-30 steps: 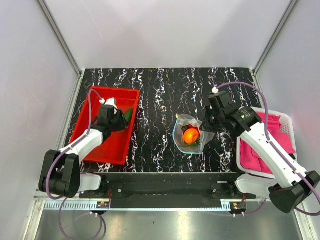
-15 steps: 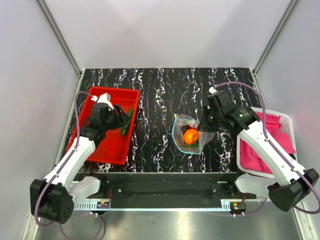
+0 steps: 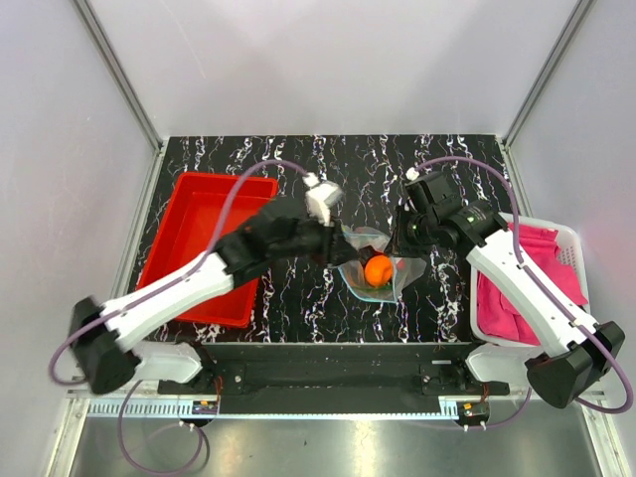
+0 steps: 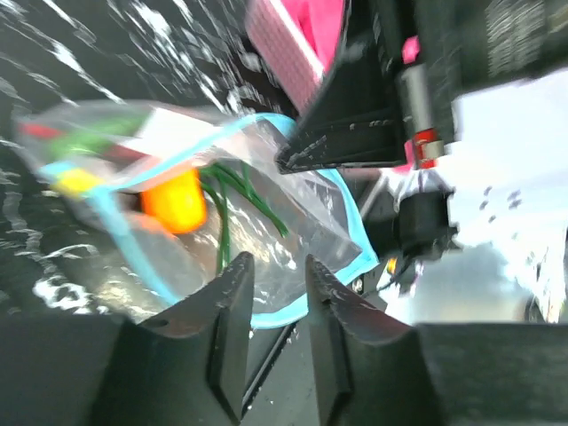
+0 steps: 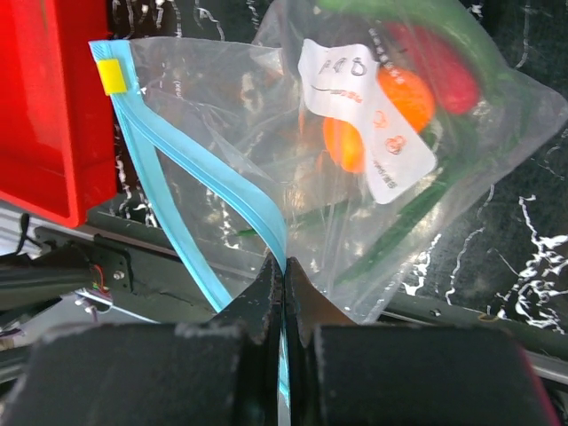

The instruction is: Open the zip-top bag and remove the fake food

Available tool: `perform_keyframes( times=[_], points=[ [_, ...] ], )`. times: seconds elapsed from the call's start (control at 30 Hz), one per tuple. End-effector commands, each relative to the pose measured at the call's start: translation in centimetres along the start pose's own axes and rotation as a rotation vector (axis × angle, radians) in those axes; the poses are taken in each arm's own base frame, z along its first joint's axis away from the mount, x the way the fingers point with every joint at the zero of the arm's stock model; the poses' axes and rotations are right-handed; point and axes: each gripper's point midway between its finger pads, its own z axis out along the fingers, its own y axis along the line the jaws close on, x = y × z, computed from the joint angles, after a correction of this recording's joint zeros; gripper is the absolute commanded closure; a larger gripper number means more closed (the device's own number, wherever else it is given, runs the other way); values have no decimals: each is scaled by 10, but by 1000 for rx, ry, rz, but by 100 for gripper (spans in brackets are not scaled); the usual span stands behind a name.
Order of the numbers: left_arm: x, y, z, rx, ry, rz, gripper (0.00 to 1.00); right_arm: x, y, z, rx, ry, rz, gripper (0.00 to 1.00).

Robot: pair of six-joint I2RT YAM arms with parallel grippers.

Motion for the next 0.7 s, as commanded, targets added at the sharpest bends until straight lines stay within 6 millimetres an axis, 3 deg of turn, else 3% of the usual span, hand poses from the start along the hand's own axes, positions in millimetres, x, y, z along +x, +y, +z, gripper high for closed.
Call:
perform_keyframes(
  times=[0.0,0.07,0.2,0.4,0.53,0.67],
  points=[
    [18,-12,37,94,129,42,70,-18,21,-10,-88,-58,10,100],
    [31,-22,45,135,177,58,66,-17,23,-9,-96,-52,19,100],
    [56,-16,70,134,272,41,60,-19,21,-11,-86,-69,14,100],
    [66,-18,85,159,263,5,58,-16,22,-13,-94,-63,41,100],
    [80,-11,96,153,294,-24,45,-16,22,-14,-97,-64,42,100],
    [93,-9,104,152,323,-53,43,-14,22,-14,-98,-58,58,100]
  ],
)
